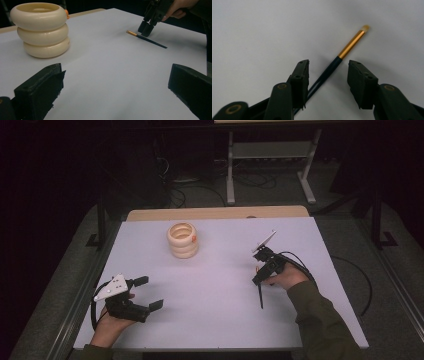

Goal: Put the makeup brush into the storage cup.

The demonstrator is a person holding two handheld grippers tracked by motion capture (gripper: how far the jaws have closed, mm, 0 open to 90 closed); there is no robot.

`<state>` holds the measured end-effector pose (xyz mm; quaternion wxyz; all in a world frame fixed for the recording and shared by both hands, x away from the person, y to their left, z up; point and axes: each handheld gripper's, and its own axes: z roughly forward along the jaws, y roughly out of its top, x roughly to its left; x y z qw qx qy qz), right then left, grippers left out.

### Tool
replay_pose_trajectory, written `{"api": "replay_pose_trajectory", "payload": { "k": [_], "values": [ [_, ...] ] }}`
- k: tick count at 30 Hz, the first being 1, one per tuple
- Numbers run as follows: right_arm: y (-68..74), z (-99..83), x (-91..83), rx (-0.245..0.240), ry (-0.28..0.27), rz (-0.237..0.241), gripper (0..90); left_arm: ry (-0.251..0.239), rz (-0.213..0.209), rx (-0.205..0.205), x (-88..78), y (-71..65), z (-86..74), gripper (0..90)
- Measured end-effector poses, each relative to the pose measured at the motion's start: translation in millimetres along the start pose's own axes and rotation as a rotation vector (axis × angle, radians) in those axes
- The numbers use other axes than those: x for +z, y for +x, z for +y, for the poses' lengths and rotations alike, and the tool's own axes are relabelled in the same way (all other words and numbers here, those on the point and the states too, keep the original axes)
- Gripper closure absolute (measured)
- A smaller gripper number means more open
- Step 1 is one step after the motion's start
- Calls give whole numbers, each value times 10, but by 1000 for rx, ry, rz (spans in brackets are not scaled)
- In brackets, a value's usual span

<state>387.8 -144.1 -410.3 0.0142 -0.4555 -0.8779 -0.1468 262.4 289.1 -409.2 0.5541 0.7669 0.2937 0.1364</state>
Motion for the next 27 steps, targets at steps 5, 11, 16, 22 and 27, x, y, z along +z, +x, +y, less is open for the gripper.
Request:
{"api": "replay_pose_trajectory", "payload": {
  "k": [5, 11, 16, 22, 27],
  "values": [
    [14, -12, 46, -15, 36, 6, 580, 1, -1, 9, -3, 5, 2, 0],
    [18, -23, 50, -21, 51, 10, 616, 0, 0, 8, 0, 4, 1, 0],
    [26, -27, 61, -20, 67, 16, 638, 0, 0, 7, -4, 5, 3, 0],
    [30, -28, 71, -33, 76, 22, 662, 0, -1, 6, 1, 1, 2, 0],
    [32, -26, 74, -39, 80, 19, 692, 0, 0, 6, 0, 4, 1, 0]
  ]
}}
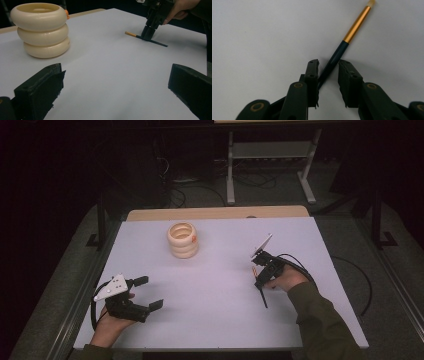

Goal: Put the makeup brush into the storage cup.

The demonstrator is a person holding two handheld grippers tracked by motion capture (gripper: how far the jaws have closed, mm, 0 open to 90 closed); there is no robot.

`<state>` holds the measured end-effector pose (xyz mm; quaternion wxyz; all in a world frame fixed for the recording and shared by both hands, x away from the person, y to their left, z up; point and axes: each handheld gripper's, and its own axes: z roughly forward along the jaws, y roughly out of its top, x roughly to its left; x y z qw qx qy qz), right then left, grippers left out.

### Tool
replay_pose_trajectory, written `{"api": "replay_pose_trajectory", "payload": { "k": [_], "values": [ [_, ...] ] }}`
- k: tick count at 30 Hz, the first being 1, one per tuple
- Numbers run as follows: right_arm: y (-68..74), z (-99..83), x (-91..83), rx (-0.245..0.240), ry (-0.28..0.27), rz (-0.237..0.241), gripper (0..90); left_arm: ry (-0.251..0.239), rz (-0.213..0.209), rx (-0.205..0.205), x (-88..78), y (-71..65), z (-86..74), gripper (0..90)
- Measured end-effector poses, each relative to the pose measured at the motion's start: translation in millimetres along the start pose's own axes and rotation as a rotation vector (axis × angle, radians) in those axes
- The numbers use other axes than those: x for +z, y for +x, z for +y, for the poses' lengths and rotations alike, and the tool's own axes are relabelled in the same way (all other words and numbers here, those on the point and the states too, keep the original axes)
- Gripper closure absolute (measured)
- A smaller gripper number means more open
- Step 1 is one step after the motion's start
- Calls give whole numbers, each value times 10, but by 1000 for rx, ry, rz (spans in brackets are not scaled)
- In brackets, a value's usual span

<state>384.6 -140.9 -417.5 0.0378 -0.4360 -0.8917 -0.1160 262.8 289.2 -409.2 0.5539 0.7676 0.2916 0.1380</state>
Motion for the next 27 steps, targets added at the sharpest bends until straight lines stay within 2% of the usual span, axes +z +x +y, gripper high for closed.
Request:
{"api": "replay_pose_trajectory", "payload": {
  "k": [14, 27],
  "values": [
    [3, 2, 5, -3, 15, -25, 772, 3, 1, 2, -4, 1, 2, 0],
    [8, 4, 13, -24, 22, -44, 796, 2, 2, 1, -5, 2, 1, 0]
  ]
}}
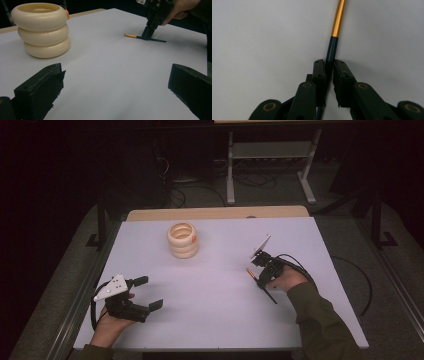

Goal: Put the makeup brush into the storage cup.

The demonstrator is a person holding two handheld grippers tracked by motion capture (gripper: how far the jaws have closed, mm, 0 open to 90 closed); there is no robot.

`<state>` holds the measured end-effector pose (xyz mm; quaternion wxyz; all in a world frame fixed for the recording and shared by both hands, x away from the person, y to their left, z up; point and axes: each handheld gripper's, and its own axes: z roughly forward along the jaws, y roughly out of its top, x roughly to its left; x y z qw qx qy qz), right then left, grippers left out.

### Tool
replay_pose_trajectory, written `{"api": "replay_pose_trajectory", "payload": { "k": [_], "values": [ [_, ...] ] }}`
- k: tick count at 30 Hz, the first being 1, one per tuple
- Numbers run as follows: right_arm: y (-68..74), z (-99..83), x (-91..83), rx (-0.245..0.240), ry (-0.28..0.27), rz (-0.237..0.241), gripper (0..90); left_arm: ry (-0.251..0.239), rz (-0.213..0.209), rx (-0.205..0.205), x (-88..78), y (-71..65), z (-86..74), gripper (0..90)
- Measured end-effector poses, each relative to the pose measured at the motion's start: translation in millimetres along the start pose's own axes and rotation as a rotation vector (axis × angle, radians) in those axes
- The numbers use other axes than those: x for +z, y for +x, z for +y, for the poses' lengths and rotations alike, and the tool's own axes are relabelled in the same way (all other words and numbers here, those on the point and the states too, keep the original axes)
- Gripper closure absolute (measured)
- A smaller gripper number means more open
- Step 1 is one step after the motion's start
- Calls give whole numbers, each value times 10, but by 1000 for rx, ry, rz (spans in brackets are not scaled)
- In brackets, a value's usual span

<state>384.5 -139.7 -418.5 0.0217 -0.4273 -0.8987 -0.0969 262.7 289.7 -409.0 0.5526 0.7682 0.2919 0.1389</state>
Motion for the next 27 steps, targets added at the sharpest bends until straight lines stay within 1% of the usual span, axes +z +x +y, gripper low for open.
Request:
{"api": "replay_pose_trajectory", "payload": {
  "k": [10, 15, 22, 27],
  "values": [
    [25, 6, 8, -21, 5, -17, 797, 0, 1, -3, 1, -4, -1, 0],
    [38, 9, 10, -19, 9, -30, 819, 0, 1, -2, 0, -4, 0, 0],
    [37, 9, 9, -22, 9, -30, 822, -2, 2, -4, -1, -4, 0, 0],
    [36, 0, 0, -32, -1, -34, 827, 2, 3, -2, -7, -2, 3, 0]
  ]
}}
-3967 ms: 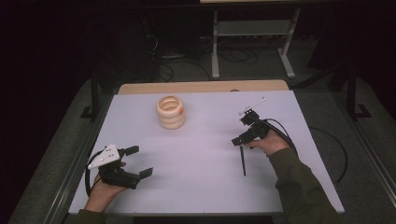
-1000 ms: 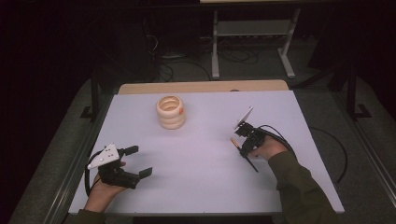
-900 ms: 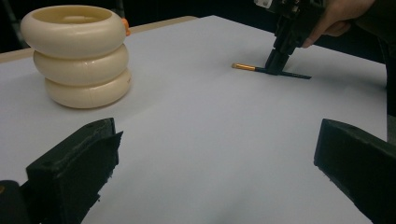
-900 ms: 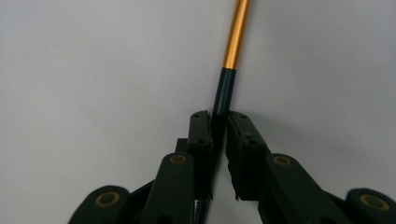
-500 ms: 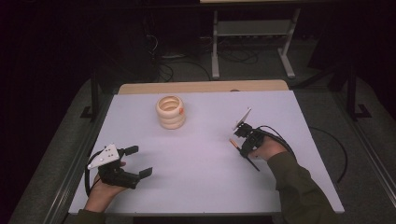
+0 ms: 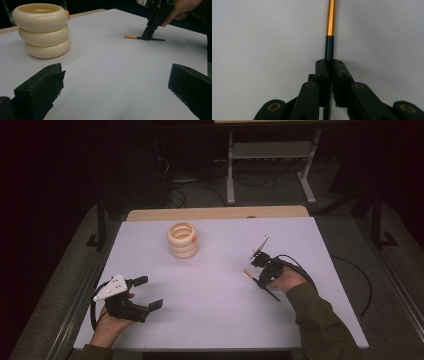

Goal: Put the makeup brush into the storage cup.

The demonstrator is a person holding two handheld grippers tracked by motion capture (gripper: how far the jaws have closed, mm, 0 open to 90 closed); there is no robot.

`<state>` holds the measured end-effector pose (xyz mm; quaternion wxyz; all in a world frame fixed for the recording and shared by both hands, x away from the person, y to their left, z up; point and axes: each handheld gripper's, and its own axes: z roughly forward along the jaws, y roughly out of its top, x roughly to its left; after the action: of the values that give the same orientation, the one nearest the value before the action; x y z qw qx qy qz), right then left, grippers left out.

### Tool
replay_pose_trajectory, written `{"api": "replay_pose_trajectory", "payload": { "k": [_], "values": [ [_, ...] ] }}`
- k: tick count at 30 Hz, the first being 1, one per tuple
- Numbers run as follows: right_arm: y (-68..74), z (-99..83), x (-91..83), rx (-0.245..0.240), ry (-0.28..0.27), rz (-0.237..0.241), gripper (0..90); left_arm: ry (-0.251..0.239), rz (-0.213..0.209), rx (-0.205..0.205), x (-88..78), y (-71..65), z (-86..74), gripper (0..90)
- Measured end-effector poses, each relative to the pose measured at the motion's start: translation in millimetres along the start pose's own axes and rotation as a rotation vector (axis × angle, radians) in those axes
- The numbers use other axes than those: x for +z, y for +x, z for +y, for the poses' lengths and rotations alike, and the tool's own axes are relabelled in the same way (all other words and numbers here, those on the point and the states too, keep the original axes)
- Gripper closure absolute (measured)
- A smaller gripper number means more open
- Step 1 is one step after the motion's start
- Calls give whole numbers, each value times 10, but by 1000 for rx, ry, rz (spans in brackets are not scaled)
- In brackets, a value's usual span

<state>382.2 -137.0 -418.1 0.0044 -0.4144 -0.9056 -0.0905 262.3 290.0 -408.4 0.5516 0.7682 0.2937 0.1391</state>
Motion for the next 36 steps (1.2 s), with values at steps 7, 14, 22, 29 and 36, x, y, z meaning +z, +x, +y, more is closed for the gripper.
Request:
{"api": "replay_pose_trajectory", "payload": {
  "k": [7, 14, 22, 29, 36],
  "values": [
    [-30, -33, -76, 8, -43, 4, 828, -2, 0, -4, 1, -2, 0, 0],
    [-59, -94, -144, 18, -101, 12, 829, -6, -1, -9, 0, -5, 0, 0],
    [-105, -220, -220, 37, -202, 39, 829, -3, 0, -9, -1, -2, -1, 0],
    [-118, -314, -264, 29, -275, 76, 829, -5, 4, -7, -7, 4, -1, 0],
    [-99, -386, -309, -4, -359, 93, 829, -6, 5, -7, -9, 6, -1, 0]
  ]
}}
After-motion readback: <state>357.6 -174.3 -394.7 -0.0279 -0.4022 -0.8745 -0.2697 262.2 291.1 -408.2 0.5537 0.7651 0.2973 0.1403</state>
